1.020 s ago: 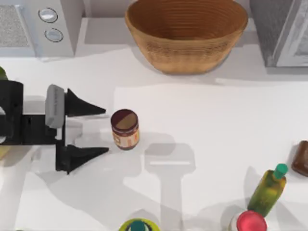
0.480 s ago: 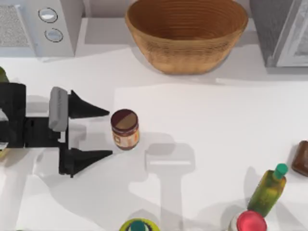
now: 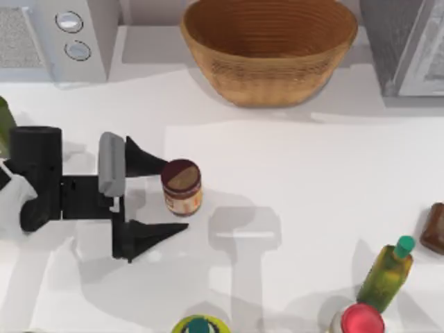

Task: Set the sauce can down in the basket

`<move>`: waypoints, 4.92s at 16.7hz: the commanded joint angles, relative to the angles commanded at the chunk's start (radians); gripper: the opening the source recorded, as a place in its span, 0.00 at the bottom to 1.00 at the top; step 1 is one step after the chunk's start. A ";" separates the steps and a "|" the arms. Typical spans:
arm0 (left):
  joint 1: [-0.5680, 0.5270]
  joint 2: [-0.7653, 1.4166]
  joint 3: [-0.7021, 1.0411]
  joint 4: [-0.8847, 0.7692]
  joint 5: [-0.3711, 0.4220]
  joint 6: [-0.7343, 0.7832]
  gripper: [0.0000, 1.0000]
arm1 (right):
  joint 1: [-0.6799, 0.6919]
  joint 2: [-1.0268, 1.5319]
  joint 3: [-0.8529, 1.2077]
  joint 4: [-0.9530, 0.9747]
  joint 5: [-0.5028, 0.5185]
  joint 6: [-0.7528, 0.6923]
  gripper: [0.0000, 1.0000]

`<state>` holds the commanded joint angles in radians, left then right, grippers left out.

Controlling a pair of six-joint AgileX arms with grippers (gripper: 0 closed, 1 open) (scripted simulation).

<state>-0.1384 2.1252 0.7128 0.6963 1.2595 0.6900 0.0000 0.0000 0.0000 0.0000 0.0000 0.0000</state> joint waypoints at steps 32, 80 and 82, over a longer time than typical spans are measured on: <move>-0.070 0.115 0.113 0.120 -0.055 -0.123 0.00 | 0.000 0.000 0.000 0.000 0.000 0.000 1.00; -0.184 -0.226 0.724 -0.726 -0.581 -0.043 0.00 | 0.000 0.000 0.000 0.000 0.000 0.000 1.00; -0.225 -0.177 0.805 -0.641 -0.669 -0.216 0.00 | 0.000 0.000 0.000 0.000 0.000 0.000 1.00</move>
<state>-0.3636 1.9482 1.5182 0.0549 0.5902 0.4738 0.0000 0.0000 0.0000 0.0000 0.0000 0.0000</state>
